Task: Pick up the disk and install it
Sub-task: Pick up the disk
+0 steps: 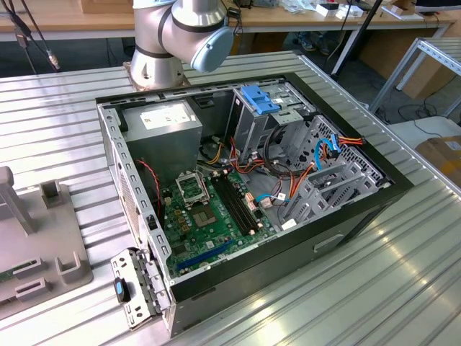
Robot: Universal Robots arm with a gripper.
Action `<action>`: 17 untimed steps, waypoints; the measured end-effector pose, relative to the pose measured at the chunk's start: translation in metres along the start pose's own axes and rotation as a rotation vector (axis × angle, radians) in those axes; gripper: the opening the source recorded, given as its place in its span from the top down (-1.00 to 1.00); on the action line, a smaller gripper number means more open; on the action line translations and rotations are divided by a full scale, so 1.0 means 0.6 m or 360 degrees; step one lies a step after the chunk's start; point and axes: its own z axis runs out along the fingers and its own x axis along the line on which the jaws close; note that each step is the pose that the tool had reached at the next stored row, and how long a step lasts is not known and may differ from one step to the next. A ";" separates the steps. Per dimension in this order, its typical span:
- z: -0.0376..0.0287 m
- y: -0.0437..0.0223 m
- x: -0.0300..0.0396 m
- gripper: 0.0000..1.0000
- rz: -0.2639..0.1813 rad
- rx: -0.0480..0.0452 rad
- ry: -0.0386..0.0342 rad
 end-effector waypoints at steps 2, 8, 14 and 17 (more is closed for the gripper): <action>0.000 -0.003 0.000 0.27 0.0000 0.0000 0.0000; 0.000 -0.015 0.001 0.27 0.0000 0.0000 0.0000; 0.000 -0.022 0.001 0.27 0.0000 0.0000 0.0000; 0.000 -0.027 0.001 0.27 0.0000 0.0000 0.0000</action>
